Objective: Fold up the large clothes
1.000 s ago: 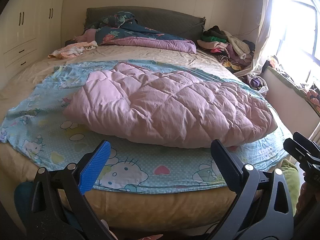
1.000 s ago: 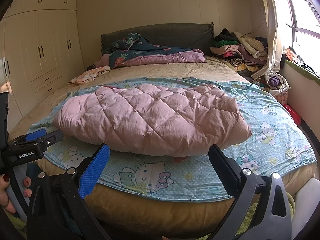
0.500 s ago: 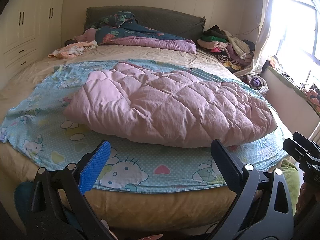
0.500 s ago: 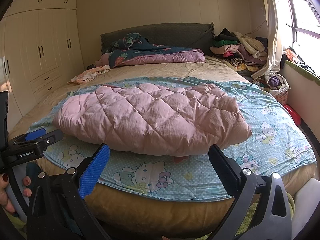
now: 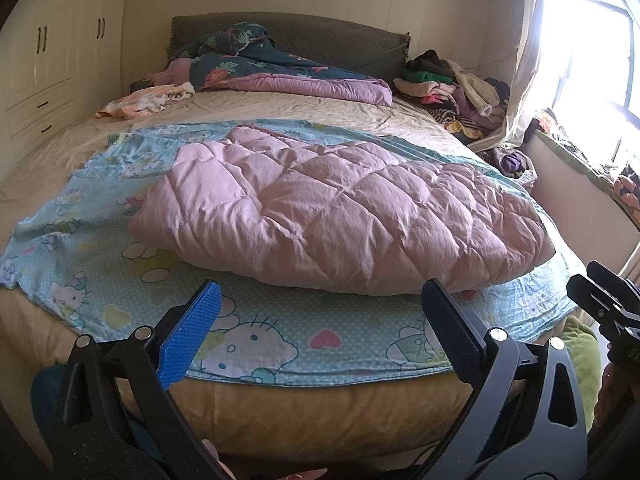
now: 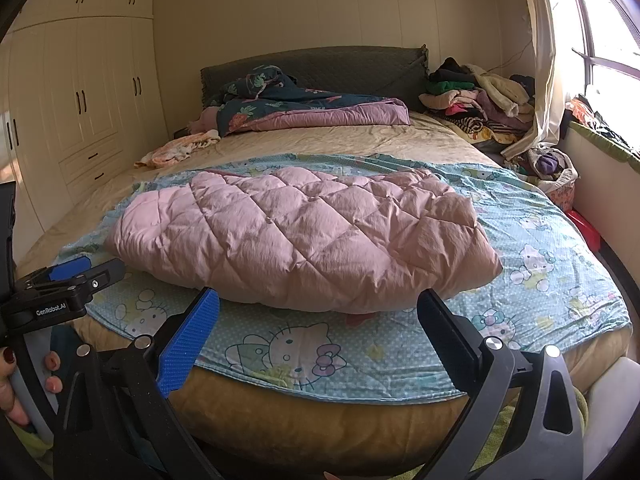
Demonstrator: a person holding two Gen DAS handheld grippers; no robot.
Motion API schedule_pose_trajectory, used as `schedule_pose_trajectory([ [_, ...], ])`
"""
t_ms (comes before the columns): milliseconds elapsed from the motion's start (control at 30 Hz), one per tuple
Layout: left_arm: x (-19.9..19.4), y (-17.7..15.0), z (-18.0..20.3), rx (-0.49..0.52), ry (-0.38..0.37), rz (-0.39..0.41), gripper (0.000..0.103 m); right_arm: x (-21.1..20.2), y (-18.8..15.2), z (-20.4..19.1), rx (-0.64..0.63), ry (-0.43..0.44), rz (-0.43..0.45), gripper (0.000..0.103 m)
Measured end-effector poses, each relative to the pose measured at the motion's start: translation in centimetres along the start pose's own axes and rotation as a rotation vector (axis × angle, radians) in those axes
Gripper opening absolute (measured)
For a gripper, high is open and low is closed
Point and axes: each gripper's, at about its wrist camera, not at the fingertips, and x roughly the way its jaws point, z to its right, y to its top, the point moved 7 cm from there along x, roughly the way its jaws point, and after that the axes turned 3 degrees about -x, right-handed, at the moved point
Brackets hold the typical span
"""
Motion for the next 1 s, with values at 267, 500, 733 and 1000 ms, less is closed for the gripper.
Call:
schedule_pose_trajectory([
  [267, 0.1, -0.1, -0.1, 0.004, -0.002, -0.008, 0.094, -0.1, 0.0, 0.1, -0.003, -0.007, -0.003, 0.099],
  [500, 0.7, -0.4, -1.3, -0.003, 0.027, -0.05, 0.094, -0.5, -0.1, 1.5, 0.023, -0.043, -0.002, 0.099],
  [733, 1.7, 0.6, -6.2, -0.113, 0.084, -0.068, 0.094, -2.2, -0.2, 7.5, 0.126, -0.15, 0.029, 0.099],
  [1000, 3.5, 7.4, -28.6, -0.367, 0.489, 0.013, 0.094, -8.4, -8.6, 35.9, 0.447, -0.832, -0.026, 0.099],
])
